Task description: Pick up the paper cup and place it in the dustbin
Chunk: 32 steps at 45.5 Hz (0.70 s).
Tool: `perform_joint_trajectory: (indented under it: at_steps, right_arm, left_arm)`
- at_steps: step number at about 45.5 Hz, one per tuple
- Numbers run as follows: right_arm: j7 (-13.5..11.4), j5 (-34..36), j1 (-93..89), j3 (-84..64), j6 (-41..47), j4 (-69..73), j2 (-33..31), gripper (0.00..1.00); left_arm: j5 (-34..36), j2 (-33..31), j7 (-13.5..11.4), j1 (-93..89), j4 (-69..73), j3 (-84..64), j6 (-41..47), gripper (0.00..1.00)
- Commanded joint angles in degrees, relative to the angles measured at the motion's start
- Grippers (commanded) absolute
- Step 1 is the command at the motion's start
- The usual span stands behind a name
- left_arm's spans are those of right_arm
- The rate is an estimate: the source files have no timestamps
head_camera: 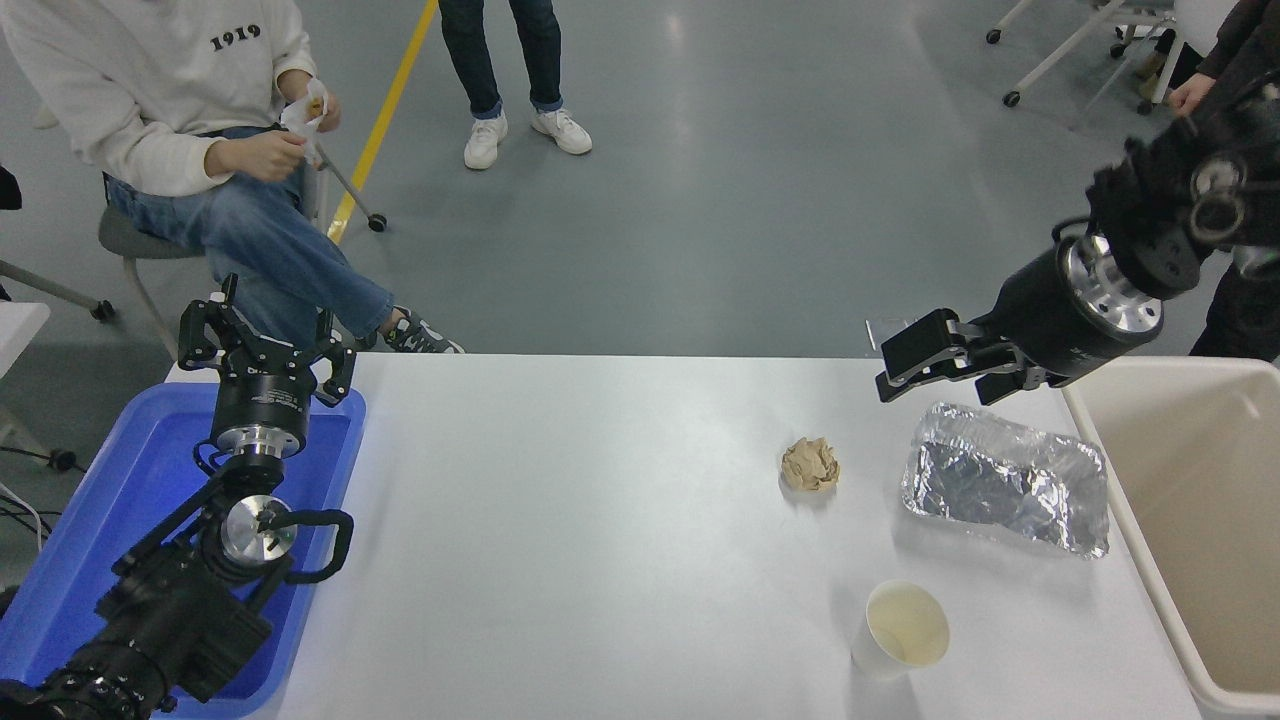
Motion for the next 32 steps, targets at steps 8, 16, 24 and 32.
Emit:
perform_joint_trajectory:
  at_steps: [8, 16, 24, 32]
  right_arm:
    - [0.1, 4.4, 17.0, -8.5, 5.6, 7.4, 1.5, 1.0]
    - [0.1, 4.8, 18.9, -10.2, 5.6, 8.5, 1.5, 1.0]
    - [0.0, 5.6, 21.5, -11.8, 5.6, 8.6, 1.5, 1.0]
    - [-0.3, 5.2, 20.7, -12.0, 5.6, 8.6, 1.3, 1.0]
  left_arm:
    - [0.0, 0.0, 0.0, 0.0, 0.0, -0.1, 0.0, 0.99]
    - [0.0, 0.0, 0.0, 0.0, 0.0, 0.0, 0.0, 0.99]
    - [0.0, 0.0, 0.0, 0.0, 0.0, 0.0, 0.0, 0.99]
    - [0.0, 0.0, 0.0, 0.0, 0.0, 0.0, 0.0, 0.99]
